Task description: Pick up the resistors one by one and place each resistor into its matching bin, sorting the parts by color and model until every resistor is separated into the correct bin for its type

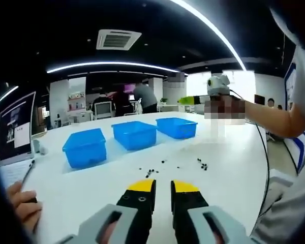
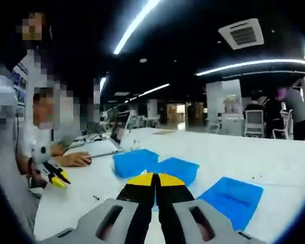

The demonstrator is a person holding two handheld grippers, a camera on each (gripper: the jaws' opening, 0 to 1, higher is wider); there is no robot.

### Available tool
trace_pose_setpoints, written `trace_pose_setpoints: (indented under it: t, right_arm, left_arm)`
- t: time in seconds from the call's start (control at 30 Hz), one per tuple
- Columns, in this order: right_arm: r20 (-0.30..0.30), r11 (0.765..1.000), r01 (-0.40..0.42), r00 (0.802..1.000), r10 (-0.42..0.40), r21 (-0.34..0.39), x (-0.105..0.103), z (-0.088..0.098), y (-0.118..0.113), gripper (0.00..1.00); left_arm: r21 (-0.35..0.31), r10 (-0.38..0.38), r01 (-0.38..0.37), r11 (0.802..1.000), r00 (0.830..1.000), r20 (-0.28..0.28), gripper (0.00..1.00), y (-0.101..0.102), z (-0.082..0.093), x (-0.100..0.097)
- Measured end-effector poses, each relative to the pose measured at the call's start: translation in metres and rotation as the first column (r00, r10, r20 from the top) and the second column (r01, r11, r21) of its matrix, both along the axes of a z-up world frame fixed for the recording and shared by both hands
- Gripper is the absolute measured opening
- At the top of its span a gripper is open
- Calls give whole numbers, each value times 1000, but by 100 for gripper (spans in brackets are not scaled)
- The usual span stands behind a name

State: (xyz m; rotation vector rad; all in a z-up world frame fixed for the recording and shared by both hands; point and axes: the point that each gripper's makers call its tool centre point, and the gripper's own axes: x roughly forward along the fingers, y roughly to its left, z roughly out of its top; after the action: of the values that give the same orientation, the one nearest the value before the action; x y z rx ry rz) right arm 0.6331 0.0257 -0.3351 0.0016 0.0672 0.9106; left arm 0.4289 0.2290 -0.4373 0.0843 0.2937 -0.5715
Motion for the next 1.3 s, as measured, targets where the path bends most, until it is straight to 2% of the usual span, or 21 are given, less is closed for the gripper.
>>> trace_pose_setpoints:
  t: [0.03, 0.1, 0.2, 0.27, 0.3, 0.37, 0.4, 0.43, 0.63, 0.77, 1.07, 1.3]
  right_arm:
    - [15, 998, 62, 998, -62, -13, 8, -1, -11, 4]
    - [33, 990, 130, 991, -129, -56, 17, -7, -26, 4]
    - [6, 987, 155, 988, -155, -39, 22, -13, -35, 4]
    - [1, 985, 166, 986, -166, -53, 25, -17, -37, 4]
    - [1, 978, 196, 980, -197, -70, 28, -21, -42, 5]
    - [-49, 967, 236, 969, -241, -101, 36, -33, -50, 18]
    - [-41, 957, 263, 962, -270, -122, 40, -36, -55, 25]
    - [-35, 951, 278, 958, -285, -136, 41, -39, -58, 25]
    - [-47, 953, 279, 957, -286, -118, 42, -39, -60, 24]
    - [-33, 957, 262, 963, -268, -120, 38, -33, -57, 22]
    - [15, 962, 191, 981, -192, -196, 17, -23, -32, 20]
    - [65, 946, 103, 994, -87, -307, -4, -22, 2, 20]
  left_arm:
    - [0, -3, 3, 1000, 1000, 0, 15, -2, 0, 0]
    - [-3, -5, 5, 1000, 1000, 2, 15, -3, 1, 0]
    - [-7, -6, 6, 1000, 1000, 3, 15, -3, 1, 0]
    - [-6, -5, 5, 1000, 1000, 3, 15, -3, 1, 0]
    - [-5, -4, 4, 1000, 1000, 3, 15, -2, 1, 1]
    - [-5, -1, 1, 1000, 1000, 2, 15, -1, 1, 1]
    - [-6, -1, 1, 1000, 1000, 3, 15, 0, 1, 1]
    - [-5, 0, 0, 1000, 1000, 4, 15, 0, 2, 1]
    - [-7, -2, 2, 1000, 1000, 8, 15, 0, 4, -1]
    - [-6, -4, 4, 1000, 1000, 6, 15, 0, 2, -2]
    - [-16, -6, 6, 1000, 1000, 9, 15, -1, 1, -3]
    - [-20, 3, -3, 1000, 1000, 8, 15, 4, -1, -6]
